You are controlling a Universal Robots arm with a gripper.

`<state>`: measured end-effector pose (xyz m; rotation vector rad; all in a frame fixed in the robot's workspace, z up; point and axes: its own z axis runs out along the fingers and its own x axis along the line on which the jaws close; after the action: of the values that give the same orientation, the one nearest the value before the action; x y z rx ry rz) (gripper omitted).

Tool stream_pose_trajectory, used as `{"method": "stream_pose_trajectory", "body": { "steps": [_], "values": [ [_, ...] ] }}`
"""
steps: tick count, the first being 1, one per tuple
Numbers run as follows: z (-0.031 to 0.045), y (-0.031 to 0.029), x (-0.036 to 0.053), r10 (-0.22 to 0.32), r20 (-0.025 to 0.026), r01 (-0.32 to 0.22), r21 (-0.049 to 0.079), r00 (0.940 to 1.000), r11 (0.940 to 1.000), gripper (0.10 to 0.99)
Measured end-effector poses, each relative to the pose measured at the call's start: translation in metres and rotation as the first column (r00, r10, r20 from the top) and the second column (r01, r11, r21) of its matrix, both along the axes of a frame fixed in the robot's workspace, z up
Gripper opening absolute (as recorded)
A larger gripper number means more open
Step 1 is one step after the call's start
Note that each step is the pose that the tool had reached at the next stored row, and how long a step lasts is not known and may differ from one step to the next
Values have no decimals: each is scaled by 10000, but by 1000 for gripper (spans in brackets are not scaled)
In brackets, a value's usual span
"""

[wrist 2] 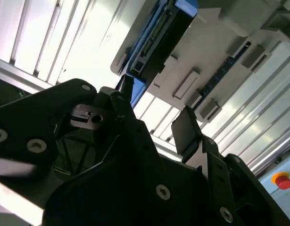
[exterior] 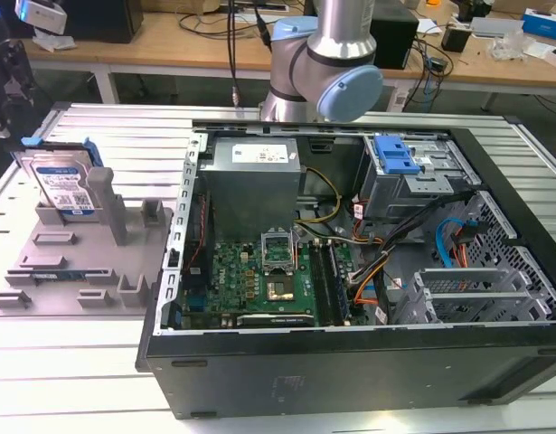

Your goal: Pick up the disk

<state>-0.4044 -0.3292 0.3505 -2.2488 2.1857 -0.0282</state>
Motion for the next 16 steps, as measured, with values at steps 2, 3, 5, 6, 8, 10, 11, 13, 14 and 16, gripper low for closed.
{"method": "stream_pose_trajectory", "body": {
  "steps": [2,3,5,6,8,10,11,13,14,16],
  "values": [
    [-6,18,0,1,0,-1,-1,10000,10000,600],
    [-10,58,-1,0,0,0,-1,10000,10000,600],
    [-28,91,-8,1,2,-1,-2,10000,10000,600],
    [-37,91,-9,3,1,-3,-3,10000,10000,600],
    [-60,107,-13,-1,0,1,-4,10000,10000,600],
    [-79,139,-21,0,2,0,-3,10000,10000,600],
    [-88,159,-38,1,1,-1,-3,10000,10000,600],
    [-111,161,-50,6,2,-6,-3,10000,10000,600],
    [-119,161,-51,8,2,-8,-3,10000,10000,600],
    [-140,162,-54,7,1,-7,-3,10000,10000,600]
  ]
}}
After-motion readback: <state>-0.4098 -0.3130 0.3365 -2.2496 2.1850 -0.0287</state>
